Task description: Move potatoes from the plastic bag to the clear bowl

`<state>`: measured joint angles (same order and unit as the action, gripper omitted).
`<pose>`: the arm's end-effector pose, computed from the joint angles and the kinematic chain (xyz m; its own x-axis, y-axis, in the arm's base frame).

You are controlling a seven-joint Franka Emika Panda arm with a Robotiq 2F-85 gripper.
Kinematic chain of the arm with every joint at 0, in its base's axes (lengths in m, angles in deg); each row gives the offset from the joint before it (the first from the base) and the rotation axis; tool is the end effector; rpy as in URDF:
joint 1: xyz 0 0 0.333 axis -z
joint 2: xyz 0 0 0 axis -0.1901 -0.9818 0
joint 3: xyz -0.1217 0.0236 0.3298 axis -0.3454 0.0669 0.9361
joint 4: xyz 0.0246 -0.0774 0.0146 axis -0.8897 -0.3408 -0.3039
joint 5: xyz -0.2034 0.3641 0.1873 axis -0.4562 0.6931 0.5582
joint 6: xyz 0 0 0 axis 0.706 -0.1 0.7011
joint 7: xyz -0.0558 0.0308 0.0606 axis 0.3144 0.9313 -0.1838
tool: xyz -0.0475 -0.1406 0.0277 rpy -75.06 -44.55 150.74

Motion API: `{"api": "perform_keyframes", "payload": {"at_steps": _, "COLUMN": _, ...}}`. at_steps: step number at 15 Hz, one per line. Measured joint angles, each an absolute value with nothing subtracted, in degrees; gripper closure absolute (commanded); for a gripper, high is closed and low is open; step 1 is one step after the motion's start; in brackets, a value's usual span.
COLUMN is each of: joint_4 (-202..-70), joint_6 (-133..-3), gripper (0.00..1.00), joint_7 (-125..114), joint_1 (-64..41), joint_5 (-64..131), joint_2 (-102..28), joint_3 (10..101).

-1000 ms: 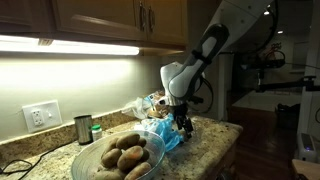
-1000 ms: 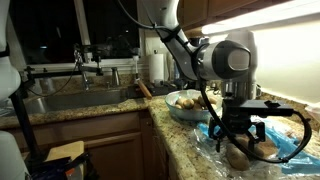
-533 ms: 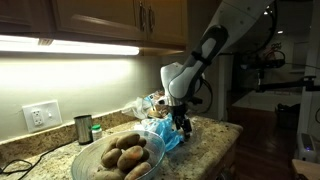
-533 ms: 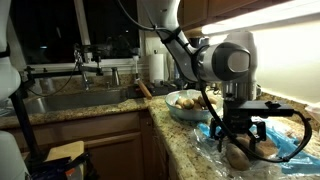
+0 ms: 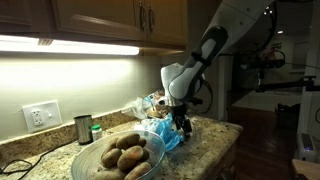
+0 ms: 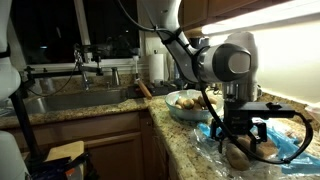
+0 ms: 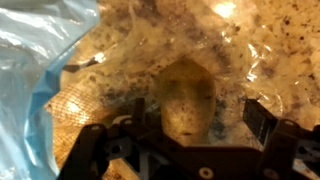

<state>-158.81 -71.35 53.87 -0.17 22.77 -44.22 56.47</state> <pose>0.6377 -0.1688 0.1859 0.6231 0.7646 -0.1646 0.7806 -0.6212 0.0696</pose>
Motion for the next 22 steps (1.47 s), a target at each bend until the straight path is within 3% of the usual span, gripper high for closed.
{"api": "perform_keyframes", "payload": {"at_steps": 7, "joint_4": -156.6, "joint_6": -71.4, "gripper": 0.0, "joint_7": 53.9, "joint_1": 0.4, "joint_5": 23.1, "joint_2": -46.6, "joint_3": 56.5}}
{"api": "perform_keyframes", "payload": {"at_steps": 8, "joint_4": -156.2, "joint_6": -71.4, "gripper": 0.25, "joint_7": 53.9, "joint_1": 0.5, "joint_5": 23.2, "joint_2": -47.1, "joint_3": 56.5}}
{"api": "perform_keyframes", "payload": {"at_steps": 9, "joint_4": -155.8, "joint_6": -71.4, "gripper": 0.26, "joint_7": 53.9, "joint_1": 0.5, "joint_5": 23.3, "joint_2": -47.5, "joint_3": 56.5}}
{"api": "perform_keyframes", "payload": {"at_steps": 15, "joint_4": -154.6, "joint_6": -71.4, "gripper": 0.66, "joint_7": 53.9, "joint_1": 0.6, "joint_5": 23.7, "joint_2": -48.4, "joint_3": 56.5}}
{"api": "perform_keyframes", "payload": {"at_steps": 22, "joint_4": -154.3, "joint_6": -71.4, "gripper": 0.66, "joint_7": 53.7, "joint_1": 0.6, "joint_5": 24.0, "joint_2": -48.3, "joint_3": 56.4}}
